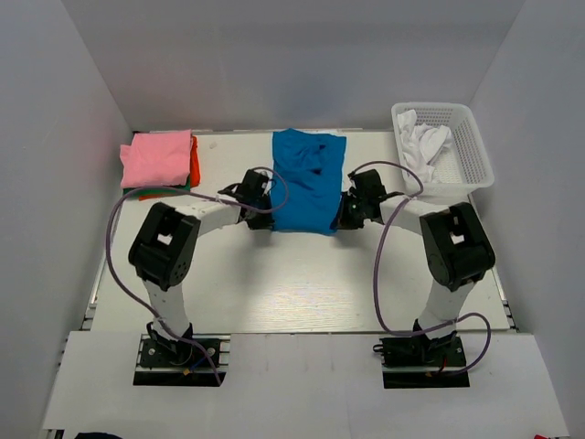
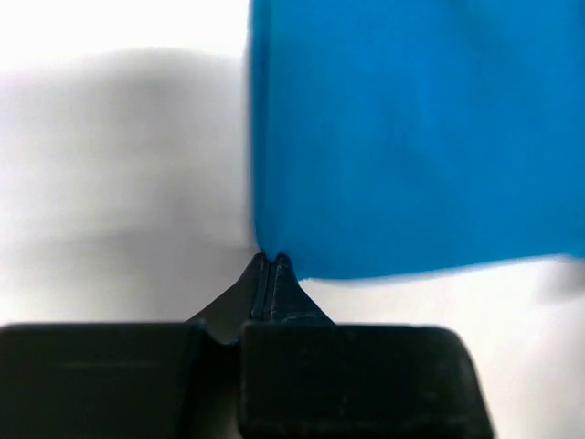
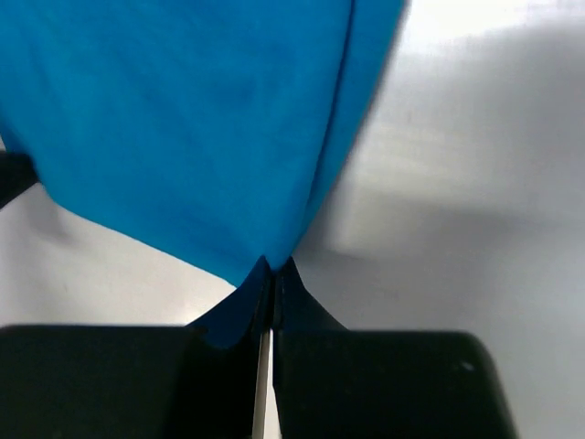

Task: Fold and stack the t-shirts
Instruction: Grab one side of the 2/3 rectangular tshirt with both arms, then fold the long partially folded tshirt into a neat square

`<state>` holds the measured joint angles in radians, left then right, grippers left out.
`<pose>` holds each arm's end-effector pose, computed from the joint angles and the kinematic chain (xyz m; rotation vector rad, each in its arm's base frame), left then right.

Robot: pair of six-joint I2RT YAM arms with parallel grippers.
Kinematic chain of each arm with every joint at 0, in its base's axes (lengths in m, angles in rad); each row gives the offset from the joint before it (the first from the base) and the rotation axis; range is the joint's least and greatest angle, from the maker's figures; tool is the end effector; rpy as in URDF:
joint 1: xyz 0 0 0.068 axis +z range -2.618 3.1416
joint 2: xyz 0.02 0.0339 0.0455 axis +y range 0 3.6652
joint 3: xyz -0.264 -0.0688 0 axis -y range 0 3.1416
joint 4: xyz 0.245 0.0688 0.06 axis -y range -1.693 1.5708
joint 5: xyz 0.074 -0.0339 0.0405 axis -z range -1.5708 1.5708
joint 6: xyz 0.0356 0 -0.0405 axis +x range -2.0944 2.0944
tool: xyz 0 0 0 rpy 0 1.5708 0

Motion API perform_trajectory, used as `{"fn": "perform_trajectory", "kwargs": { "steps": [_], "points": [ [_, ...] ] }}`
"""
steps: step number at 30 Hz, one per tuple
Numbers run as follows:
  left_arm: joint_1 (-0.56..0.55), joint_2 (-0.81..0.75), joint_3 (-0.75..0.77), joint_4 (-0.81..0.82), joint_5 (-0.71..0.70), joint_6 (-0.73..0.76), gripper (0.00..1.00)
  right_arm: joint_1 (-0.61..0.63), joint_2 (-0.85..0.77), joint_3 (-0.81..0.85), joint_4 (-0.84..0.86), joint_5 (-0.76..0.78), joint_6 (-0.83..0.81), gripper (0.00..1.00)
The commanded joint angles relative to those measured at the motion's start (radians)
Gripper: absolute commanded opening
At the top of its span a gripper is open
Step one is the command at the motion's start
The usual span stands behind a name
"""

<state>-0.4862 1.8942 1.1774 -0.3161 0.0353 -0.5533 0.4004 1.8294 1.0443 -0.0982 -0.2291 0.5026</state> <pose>0.3391 -0.1806 0.1540 -0.0764 2.6618 -0.4053 0.3396 0.1525 0.1540 0.0253 2.5430 0.6599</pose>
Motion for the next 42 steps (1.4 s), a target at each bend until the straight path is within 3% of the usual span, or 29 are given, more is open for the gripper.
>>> {"fn": "perform_trajectory", "kwargs": {
  "steps": [1, 6, 9, 13, 17, 24, 27, 37, 42],
  "points": [
    [-0.040, -0.211, -0.132, -0.096, 0.024, -0.031, 0.00, 0.026, -0.151, -0.059, -0.173, 0.042, -0.050, 0.00],
    [-0.116, -0.507, -0.329, -0.097, 0.173, -0.033, 0.00, 0.063, -0.424, -0.205, -0.273, -0.016, -0.106, 0.00],
    [-0.141, -0.698, -0.386, -0.084, 0.240, -0.024, 0.00, 0.066, -0.570, -0.187, -0.427, -0.090, -0.193, 0.00],
    [-0.166, -0.831, -0.368, -0.133, 0.264, -0.023, 0.00, 0.068, -0.735, -0.138, -0.521, -0.133, -0.246, 0.00],
    [-0.175, -0.879, -0.340, -0.095, 0.221, -0.023, 0.00, 0.063, -0.769, -0.083, -0.529, -0.075, -0.280, 0.00],
    [-0.175, -0.785, -0.234, -0.051, 0.054, -0.033, 0.00, 0.057, -0.705, -0.044, -0.394, 0.086, -0.187, 0.00],
    [-0.151, -0.689, -0.136, -0.119, -0.040, -0.066, 0.00, 0.049, -0.644, 0.005, -0.351, 0.132, -0.162, 0.00],
    [-0.141, -0.439, 0.125, -0.280, -0.311, -0.109, 0.00, 0.018, -0.406, 0.192, -0.293, 0.136, -0.165, 0.00],
    [-0.132, -0.333, 0.221, -0.320, -0.382, -0.137, 0.00, -0.006, -0.285, 0.285, -0.305, 0.125, -0.170, 0.00]
  ]
}}
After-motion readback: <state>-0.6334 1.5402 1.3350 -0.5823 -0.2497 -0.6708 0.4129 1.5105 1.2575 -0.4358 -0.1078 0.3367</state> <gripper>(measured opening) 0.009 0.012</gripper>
